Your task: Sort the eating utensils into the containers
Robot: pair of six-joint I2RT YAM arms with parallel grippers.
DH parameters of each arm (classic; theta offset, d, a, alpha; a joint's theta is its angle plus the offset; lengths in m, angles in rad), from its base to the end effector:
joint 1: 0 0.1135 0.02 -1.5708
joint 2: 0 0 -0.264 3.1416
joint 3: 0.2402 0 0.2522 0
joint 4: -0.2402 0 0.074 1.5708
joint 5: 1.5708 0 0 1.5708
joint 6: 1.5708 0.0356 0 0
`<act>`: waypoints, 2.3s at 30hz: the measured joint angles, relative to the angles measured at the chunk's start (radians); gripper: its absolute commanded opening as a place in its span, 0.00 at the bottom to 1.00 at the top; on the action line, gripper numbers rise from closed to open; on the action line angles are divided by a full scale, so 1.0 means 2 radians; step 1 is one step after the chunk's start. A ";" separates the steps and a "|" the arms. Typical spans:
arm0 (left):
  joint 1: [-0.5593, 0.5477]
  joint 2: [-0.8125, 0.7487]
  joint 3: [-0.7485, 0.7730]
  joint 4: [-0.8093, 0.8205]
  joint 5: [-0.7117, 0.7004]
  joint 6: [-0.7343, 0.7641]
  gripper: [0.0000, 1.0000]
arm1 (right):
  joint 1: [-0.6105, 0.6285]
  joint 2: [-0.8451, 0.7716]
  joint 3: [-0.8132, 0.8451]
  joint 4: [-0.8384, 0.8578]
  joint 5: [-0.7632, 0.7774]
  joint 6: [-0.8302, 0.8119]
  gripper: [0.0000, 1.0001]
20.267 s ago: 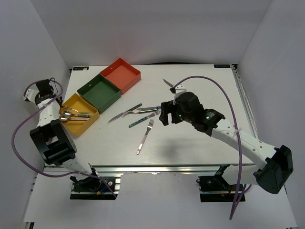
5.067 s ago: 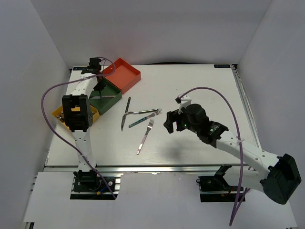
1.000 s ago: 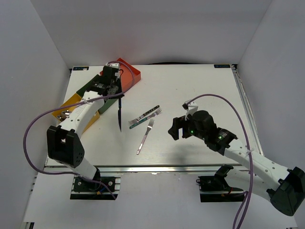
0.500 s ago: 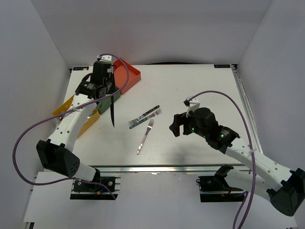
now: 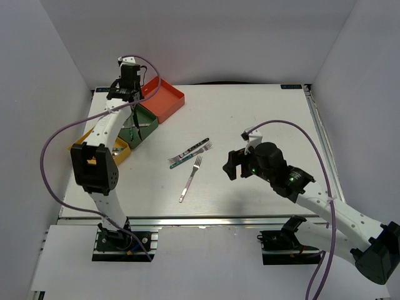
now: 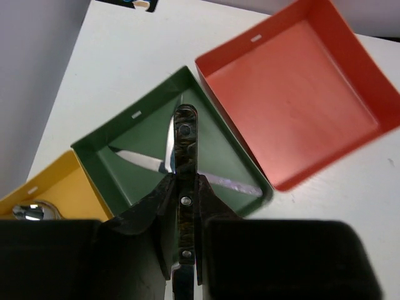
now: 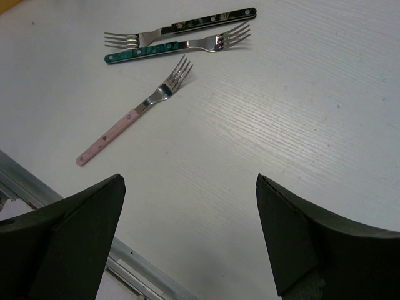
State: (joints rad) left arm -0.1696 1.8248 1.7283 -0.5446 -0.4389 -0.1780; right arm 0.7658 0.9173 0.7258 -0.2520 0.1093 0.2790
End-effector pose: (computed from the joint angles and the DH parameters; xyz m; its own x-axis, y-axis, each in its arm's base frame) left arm 0.4176 -0.0562 0.3416 -0.5478 -0.0688 -0.8338 -0.2844 0.9526 0.1082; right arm 0.1542 0.1429 0.2884 -0.4675 -0.0698 -0.8812 -0.5089 0.8364 0.2038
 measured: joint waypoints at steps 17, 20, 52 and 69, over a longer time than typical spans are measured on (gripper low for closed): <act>0.024 0.114 0.054 0.095 -0.030 0.095 0.00 | 0.000 0.041 -0.018 0.051 -0.036 0.000 0.89; 0.029 0.115 0.056 0.108 -0.029 0.106 0.00 | 0.000 0.053 -0.018 0.057 -0.042 0.001 0.89; -0.032 -0.013 -0.020 0.026 0.009 -0.007 0.98 | -0.002 0.057 -0.016 0.058 -0.016 0.044 0.89; -0.312 -0.141 -0.395 0.015 0.106 -0.110 0.82 | -0.004 0.003 -0.027 -0.003 0.005 0.093 0.89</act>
State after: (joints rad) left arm -0.7944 1.5436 0.9390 -0.5148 -0.2268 -0.3988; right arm 0.7586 0.9226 0.6708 -0.2577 0.1184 0.4644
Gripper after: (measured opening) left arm 0.849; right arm 0.894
